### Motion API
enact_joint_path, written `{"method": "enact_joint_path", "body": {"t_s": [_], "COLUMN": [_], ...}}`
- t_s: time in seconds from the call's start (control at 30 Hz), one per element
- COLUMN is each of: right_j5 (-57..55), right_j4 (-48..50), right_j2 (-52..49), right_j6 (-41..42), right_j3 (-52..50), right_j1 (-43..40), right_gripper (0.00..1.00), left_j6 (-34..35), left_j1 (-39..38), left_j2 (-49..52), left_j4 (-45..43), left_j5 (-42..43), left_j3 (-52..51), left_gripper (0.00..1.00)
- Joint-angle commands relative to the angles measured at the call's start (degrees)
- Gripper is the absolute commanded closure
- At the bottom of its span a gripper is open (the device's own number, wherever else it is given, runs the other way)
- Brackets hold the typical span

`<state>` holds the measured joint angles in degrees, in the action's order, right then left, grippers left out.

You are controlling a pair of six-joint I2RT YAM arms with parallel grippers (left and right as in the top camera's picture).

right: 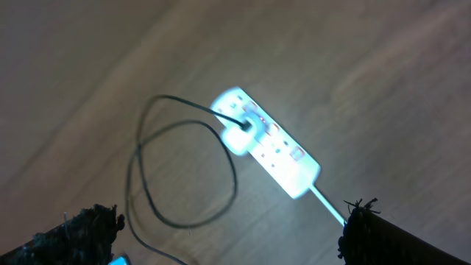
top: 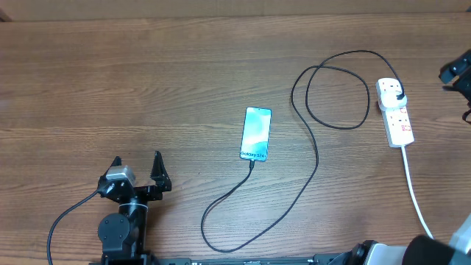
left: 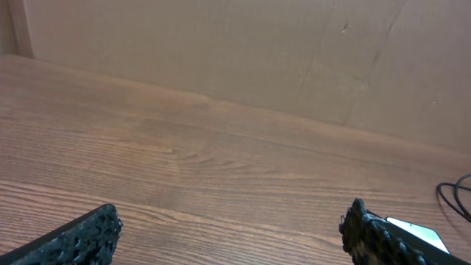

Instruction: Plug charger to phone and switch on socket

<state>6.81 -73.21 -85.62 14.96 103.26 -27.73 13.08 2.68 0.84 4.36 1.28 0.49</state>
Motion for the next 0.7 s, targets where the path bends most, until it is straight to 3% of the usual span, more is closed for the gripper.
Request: {"method": "enact_joint_path", "body": {"t_s": [0.0,0.3,0.67], "right_j5": [1.2,1.2,1.2], "right_j4": [2.2,17.4,50.8], "right_j2": [3.6,11.9,28.2], "right_j6": [0.0,0.1,0.1], "right_j3": [-2.3,-14.9,-46.5], "right_j1": [3.4,13.9,26.6], "right_gripper": [0.00,0.00,0.00], "left_j6": [-1.3,-1.3,-1.3], "left_j1": [0.3,0.3,0.3], "left_j2": [-0.6,-0.6,-0.6], "left_j4": [0.1,0.1,0.1], "left_j5": [-0.2,-0.2,-0.2], "left_j3": [-0.2,-0.2,-0.2], "left_gripper": [0.01,0.01,0.01]}}
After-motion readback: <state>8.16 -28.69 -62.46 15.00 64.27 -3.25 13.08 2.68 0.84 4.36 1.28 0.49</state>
